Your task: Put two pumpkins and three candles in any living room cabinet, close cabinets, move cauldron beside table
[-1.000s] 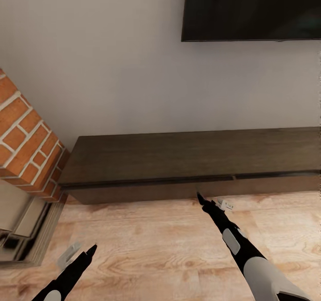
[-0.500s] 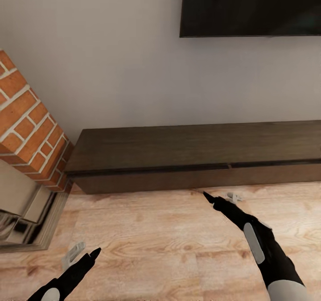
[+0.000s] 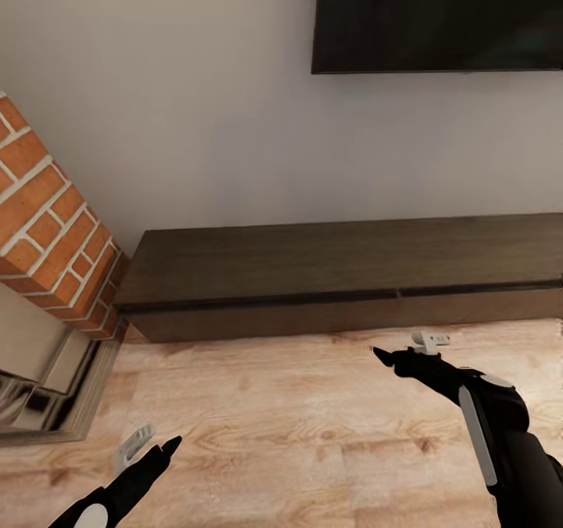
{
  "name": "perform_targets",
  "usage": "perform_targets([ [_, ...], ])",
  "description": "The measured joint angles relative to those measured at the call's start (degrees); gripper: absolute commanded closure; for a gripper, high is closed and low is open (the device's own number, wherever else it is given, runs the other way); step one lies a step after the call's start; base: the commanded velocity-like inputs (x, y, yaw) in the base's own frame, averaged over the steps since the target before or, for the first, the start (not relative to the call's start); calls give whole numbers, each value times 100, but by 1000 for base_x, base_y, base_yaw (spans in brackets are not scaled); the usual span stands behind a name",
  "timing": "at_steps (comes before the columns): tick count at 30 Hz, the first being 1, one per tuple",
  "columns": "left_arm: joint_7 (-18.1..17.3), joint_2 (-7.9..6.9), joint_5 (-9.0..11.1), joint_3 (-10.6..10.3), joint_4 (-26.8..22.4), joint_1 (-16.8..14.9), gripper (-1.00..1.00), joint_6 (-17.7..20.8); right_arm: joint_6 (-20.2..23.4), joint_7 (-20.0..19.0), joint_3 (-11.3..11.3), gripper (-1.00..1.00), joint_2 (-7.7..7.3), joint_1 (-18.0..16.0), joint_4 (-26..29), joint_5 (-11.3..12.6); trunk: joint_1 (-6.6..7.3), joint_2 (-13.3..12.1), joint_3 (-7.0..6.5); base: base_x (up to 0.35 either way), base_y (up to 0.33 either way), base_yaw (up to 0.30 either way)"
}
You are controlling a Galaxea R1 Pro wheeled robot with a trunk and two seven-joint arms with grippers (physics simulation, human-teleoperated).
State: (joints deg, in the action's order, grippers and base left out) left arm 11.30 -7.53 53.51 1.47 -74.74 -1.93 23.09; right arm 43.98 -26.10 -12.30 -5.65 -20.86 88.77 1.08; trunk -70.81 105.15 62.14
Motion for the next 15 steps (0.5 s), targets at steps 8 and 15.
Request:
perform_targets([
  [8,0,5,-7,-7,17,0,-100,-11,29,-10,-6,-100,2,255,344,-51,176,-321,-144,0,0,-268],
  [15,0,-2,-7,-6,23,0,-100,-46,37,-17,-348,-100,10,271,373,-52,176,-322,-164,0,0,-280],
])
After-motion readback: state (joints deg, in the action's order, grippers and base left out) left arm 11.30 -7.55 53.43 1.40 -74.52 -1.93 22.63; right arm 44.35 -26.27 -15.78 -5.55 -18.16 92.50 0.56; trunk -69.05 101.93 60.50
